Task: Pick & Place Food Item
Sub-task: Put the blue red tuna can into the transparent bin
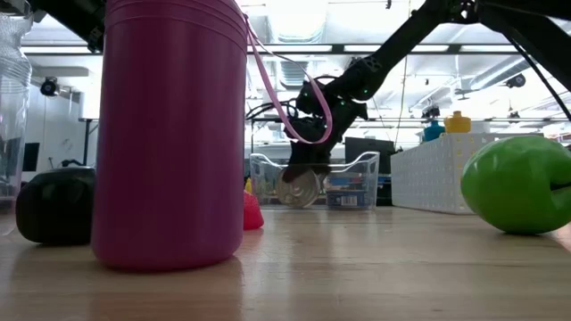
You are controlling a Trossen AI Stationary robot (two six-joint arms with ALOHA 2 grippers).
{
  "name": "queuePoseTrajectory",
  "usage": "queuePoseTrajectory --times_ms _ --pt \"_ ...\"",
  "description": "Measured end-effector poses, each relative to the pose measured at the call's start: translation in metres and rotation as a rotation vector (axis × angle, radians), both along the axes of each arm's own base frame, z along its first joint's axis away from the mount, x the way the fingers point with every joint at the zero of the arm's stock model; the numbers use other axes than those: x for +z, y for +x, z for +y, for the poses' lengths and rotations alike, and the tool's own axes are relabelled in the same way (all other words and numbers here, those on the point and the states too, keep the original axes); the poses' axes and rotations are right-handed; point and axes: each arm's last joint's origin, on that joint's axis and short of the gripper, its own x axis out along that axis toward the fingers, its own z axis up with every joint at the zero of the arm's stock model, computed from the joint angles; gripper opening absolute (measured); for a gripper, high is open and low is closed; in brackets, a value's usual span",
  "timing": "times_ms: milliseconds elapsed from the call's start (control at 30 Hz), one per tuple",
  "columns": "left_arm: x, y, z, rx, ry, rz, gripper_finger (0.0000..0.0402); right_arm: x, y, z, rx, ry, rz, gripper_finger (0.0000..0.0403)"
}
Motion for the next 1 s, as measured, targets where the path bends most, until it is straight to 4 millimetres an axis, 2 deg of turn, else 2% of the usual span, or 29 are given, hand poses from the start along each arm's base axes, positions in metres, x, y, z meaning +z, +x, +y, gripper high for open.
queuePoseTrajectory --times_ms 367,600,800,1000 --pt "0.0 0.0 0.0 0.0 0.0 0.0 0.0169 0.011 0.005 -0.003 -0.012 -0.021 -0.025 0.0228" --pt "0.0 0.0 0.0 0.0 0.0 0.0 0.0173 0.011 0.002 -0.006 -0.084 -0.105 0.042 0.0227" --pt "0.0 0.0 0.0 0.0 0.0 -0.001 0.0169 0.012 0.002 -0.006 -0.091 -0.105 0.042 0.0223" --pt "0.0 0.0 0.0 0.0 0.0 0.0 0.017 0.02 0.0 -0.007 -0.152 -0.101 0.034 0.0222"
